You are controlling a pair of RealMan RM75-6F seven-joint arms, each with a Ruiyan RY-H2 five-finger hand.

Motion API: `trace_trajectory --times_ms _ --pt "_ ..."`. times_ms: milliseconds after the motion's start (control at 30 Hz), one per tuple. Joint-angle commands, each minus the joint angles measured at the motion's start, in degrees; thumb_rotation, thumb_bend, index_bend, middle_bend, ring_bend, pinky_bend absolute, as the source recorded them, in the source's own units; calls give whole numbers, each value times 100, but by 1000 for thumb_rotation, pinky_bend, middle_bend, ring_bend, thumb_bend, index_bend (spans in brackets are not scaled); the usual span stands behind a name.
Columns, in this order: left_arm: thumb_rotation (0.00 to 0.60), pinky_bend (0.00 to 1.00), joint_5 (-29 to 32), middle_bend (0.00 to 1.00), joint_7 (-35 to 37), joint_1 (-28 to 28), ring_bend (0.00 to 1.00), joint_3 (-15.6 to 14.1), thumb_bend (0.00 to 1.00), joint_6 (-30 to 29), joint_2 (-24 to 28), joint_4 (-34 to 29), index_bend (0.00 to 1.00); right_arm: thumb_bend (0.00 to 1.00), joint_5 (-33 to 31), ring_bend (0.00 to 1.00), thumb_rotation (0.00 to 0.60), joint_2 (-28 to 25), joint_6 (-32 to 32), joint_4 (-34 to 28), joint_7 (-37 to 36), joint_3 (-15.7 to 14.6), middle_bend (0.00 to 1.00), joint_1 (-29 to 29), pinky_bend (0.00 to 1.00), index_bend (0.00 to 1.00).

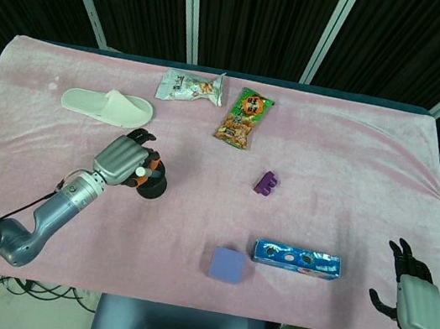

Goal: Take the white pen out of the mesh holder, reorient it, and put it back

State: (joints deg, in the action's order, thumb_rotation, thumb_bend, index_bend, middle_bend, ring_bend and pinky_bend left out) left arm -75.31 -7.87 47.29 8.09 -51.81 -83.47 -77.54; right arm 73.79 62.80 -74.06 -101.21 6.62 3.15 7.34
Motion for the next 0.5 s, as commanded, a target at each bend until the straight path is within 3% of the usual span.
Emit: trace_trajectory --times_ms 33,500 --pt "600 146 14 547 -22 -2 159 -3 422 6 -4 8 572 186 -2 158 600 0 0 -1 -1 0 0 -1 146 0" --pt "600 146 58 547 -213 21 159 2 422 5 -87 8 574 186 0 158 600 -7 39 3 -33 -2 0 15 147 0"
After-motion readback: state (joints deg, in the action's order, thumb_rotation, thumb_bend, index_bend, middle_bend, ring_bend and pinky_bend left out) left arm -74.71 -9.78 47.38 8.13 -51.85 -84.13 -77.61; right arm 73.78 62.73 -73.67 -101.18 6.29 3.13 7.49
